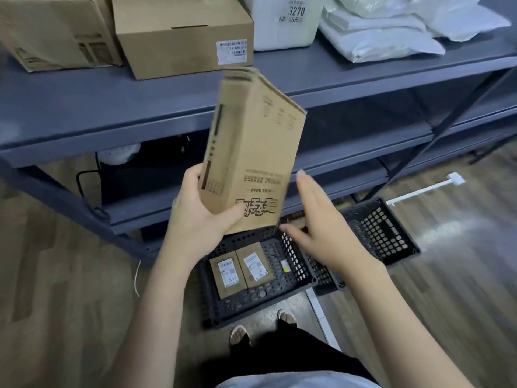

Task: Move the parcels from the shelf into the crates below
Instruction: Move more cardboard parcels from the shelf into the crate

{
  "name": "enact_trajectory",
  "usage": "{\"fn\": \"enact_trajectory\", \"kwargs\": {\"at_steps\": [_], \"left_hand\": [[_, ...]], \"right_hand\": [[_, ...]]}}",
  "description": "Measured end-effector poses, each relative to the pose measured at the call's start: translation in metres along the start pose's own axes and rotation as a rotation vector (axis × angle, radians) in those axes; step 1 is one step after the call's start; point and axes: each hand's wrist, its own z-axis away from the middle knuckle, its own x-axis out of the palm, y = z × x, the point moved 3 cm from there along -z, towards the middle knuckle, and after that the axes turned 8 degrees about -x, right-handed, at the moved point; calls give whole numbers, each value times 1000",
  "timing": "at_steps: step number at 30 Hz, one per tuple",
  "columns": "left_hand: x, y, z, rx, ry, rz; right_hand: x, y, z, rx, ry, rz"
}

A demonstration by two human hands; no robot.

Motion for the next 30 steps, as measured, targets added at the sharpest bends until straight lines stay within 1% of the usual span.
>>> {"fn": "enact_trajectory", "kwargs": {"at_steps": [2, 4, 7, 10, 13, 15, 18, 20, 23, 27, 30], "left_hand": [[-1, 10, 5, 104, 75, -270], [1, 18, 9, 207, 116, -501], [5, 22, 8, 349, 176, -700], [6, 22, 3, 414, 232, -755], [11, 24, -1, 508, 274, -866], [14, 26, -1, 544, 291, -880], [18, 27, -2, 576, 310, -899], [20, 27, -1, 581, 316, -905], [24, 27, 1, 580, 332, -885], [28, 32, 3, 599, 357, -860], [31, 35, 3, 602, 371, -846]], "right_hand": [[-12, 3, -3, 12, 49, 53], [-27, 5, -7, 19, 158, 82], [-45, 8, -14, 25, 289, 82], [-52, 11, -16, 23, 308, 51], [-57, 12, -16, -38, 307, 41], [-59, 13, -16, -86, 227, 53], [-63, 20, -19, -109, 77, 17], [-68, 24, -23, -123, 43, 13], [-71, 28, -25, -141, 66, 38], [-70, 35, -24, -184, 97, 3], [-70, 39, -25, -234, 225, 15]]}}
